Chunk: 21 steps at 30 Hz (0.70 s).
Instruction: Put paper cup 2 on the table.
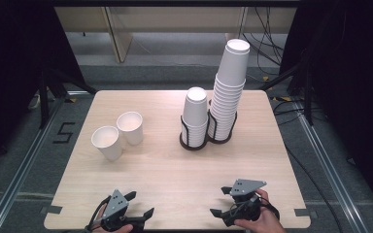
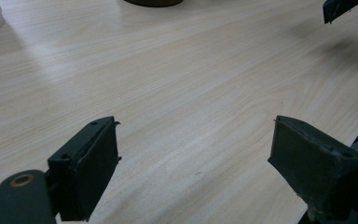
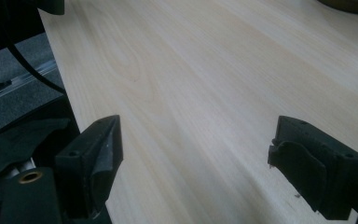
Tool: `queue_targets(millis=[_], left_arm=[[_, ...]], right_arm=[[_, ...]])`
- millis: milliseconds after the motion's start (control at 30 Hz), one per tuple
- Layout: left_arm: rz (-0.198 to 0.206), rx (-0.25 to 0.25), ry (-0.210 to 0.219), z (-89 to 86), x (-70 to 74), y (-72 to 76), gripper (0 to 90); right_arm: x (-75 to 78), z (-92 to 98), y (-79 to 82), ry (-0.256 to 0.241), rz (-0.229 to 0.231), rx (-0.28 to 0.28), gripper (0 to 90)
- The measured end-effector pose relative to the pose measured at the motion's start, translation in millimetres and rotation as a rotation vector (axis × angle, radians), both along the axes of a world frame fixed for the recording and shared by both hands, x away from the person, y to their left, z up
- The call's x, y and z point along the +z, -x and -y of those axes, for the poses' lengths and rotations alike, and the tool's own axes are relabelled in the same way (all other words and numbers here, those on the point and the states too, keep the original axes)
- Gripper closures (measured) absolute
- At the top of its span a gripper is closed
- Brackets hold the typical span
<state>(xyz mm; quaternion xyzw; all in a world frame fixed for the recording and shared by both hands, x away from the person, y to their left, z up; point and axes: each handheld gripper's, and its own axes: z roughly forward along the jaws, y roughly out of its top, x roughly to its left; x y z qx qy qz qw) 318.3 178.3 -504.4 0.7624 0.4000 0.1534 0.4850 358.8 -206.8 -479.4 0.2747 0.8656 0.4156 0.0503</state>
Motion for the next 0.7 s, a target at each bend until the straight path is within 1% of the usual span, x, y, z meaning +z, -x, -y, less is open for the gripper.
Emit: queue_targets(millis=[33,67,100,167,200,300,333,367,567,600,633,667,700], left_arm=[[0.000,-0.005,-0.006,-0.4,0.2,0.0,14.6],[-0.001,-0.004,-0.007,-0.4,0.5,0.1,14.6],[0.000,-0.001,-0.013,-0.4,1.0,0.5,14.7],[0.000,-0.002,-0.014,-0.4,1.2,0.4,14.6],[0.001,-0.003,-0.013,-0.3,1.3,0.3,14.6],[0.001,-0.004,-0.010,-0.4,1.6,0.0,14.6],[0.000,-0.007,-0.002,-0.3,1.2,-0.4,14.6],[-0.001,-0.006,-0.004,-0.4,1.3,-0.4,14.6],[0.000,-0.009,0.003,0.1,0.9,-1.2,14.6],[0.001,-0.006,0.006,0.1,0.8,-1.6,14.6],[0.000,-0.002,0.012,0.4,0.5,-2.0,14.6],[-0.005,0.001,-0.001,-0.6,0.9,-2.5,14.6],[-0.006,0.005,0.014,-0.1,-0.1,-3.2,14.6]], right_arm=[[-0.5,1.1,0.4,0.002,0.008,0.005,17.3],[-0.5,1.9,3.0,0.000,-0.006,-0.011,17.3],[-1.1,2.7,3.8,-0.002,-0.001,-0.002,17.3],[-2.1,4.3,6.4,0.001,-0.006,-0.012,17.3],[-2.8,5.0,6.7,0.002,0.000,-0.007,17.3],[-4.3,5.7,7.7,0.008,-0.012,-0.006,17.3],[-5.2,5.3,7.6,0.008,-0.008,-0.009,17.3],[-5.9,4.4,8.2,0.008,-0.020,-0.014,17.3],[-9.3,1.5,7.6,0.028,-0.018,0.012,17.2],[-9.6,1.7,7.1,0.029,-0.014,0.008,17.0],[-9.3,2.7,7.2,0.030,-0.022,-0.003,16.8],[-9.8,3.7,5.5,0.029,-0.013,0.002,16.7],[-9.9,5.4,4.2,0.027,-0.017,-0.011,16.6]])
